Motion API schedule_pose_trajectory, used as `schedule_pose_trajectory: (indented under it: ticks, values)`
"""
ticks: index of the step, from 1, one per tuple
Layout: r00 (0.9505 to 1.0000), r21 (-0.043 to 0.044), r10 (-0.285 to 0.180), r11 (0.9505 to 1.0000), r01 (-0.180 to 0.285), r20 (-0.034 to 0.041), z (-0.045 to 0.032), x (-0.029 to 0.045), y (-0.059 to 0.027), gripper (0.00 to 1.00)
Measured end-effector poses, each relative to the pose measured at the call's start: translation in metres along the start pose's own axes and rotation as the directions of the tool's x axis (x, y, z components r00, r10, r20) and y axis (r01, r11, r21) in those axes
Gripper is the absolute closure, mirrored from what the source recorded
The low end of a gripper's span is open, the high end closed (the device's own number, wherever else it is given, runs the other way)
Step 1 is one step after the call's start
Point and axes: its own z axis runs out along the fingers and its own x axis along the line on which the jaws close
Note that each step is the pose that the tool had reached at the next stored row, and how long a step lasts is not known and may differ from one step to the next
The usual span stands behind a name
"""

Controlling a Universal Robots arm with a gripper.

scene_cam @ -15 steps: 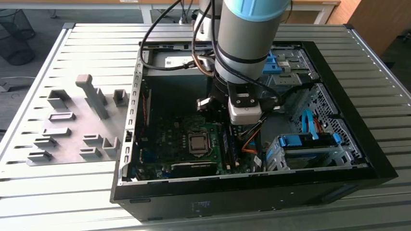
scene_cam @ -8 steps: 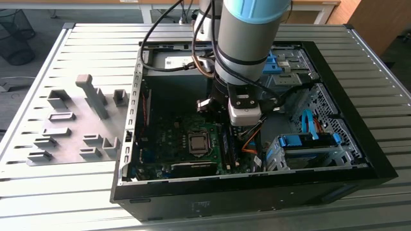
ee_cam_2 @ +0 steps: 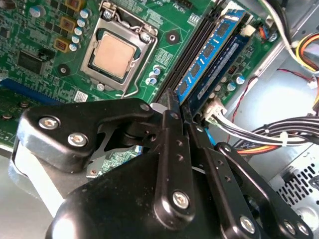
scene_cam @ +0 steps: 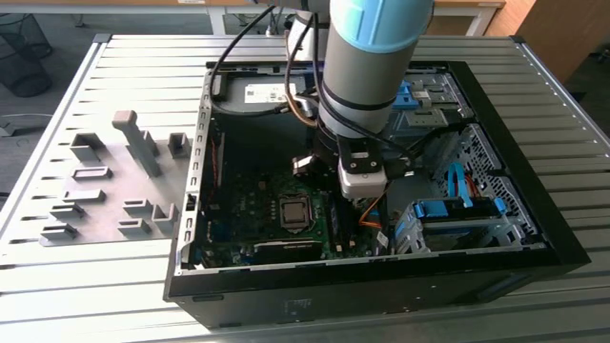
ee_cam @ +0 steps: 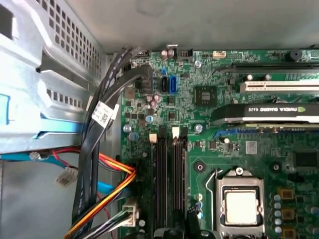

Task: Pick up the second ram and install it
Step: 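Insert the second ram into the second slot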

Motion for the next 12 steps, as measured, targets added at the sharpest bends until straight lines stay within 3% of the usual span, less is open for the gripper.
schedule_pose_trajectory:
  ticks: [8, 12]
  values:
    - [1.0, -0.0001, 0.001, 1.0, -0.001, 0.0, 0.0098, 0.0004, 0.0029, 0.86]
    - [1.0, -0.0001, 0.003, 1.0, -0.003, 0.0, 0.0107, 0.0004, 0.0043, 0.86]
